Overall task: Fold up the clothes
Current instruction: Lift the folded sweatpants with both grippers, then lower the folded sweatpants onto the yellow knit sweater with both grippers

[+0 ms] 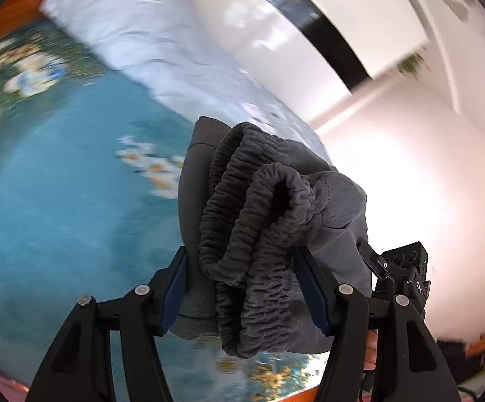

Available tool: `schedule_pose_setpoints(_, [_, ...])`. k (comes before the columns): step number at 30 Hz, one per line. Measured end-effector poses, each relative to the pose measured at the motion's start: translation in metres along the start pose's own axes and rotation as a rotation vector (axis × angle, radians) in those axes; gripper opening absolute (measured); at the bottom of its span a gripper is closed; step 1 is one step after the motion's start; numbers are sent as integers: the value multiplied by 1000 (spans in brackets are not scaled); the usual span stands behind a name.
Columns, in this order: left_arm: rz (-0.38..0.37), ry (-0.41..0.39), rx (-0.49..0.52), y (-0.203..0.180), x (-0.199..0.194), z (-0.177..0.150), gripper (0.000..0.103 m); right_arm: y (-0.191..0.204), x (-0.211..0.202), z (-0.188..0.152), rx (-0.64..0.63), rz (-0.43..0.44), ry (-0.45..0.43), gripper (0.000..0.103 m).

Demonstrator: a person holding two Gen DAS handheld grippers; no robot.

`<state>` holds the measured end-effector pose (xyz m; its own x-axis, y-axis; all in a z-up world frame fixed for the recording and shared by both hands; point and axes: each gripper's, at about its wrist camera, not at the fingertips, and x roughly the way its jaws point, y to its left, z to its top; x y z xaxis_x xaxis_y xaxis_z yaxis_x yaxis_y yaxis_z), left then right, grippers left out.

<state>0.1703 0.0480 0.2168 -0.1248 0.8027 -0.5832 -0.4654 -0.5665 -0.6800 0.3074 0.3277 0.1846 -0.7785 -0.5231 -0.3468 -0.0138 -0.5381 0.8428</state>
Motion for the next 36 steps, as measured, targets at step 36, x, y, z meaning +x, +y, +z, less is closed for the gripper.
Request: schedule_pose_setpoints(36, [-1, 532, 392, -256, 273, -55, 64, -187, -354, 72, 256, -387, -368, 68])
